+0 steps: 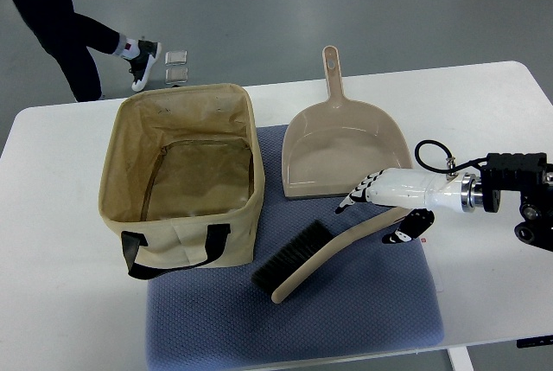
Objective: Put pink broom in yellow bag with right hand
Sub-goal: 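Close the right hand around the brush handle and lift it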
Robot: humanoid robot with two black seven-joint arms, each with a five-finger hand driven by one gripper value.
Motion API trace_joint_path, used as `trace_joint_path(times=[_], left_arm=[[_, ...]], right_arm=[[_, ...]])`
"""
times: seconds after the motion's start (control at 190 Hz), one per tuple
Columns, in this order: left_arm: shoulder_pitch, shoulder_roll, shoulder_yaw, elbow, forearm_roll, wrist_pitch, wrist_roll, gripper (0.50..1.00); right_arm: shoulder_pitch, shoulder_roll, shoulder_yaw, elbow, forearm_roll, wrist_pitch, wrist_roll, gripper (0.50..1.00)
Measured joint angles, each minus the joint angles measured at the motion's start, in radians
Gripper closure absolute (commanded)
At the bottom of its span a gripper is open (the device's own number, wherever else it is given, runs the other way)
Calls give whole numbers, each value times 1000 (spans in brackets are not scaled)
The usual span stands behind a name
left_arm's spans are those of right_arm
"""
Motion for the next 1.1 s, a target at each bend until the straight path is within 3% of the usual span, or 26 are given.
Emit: trace_joint_path(times=[0.384,0.563,0.91,1.005,1.099], left_arm=[[0,0,0,0,0,0,0,500],[0,0,0,0,0,0,0,500],[0,0,0,0,0,0,0,500],[0,0,0,0,0,0,0,500],[0,0,0,0,0,0,0,500]], right_arm=[[-17,5,1,-1,-25,-6,-6,807],[-27,6,1,-1,-37,-10,-11,816],[-37,15,2,-2,-59,-22,-13,928],[-41,15,2,-2,-60,-22,-13,1000],[-41,13,4,-1,-60,-23,-13,1000]])
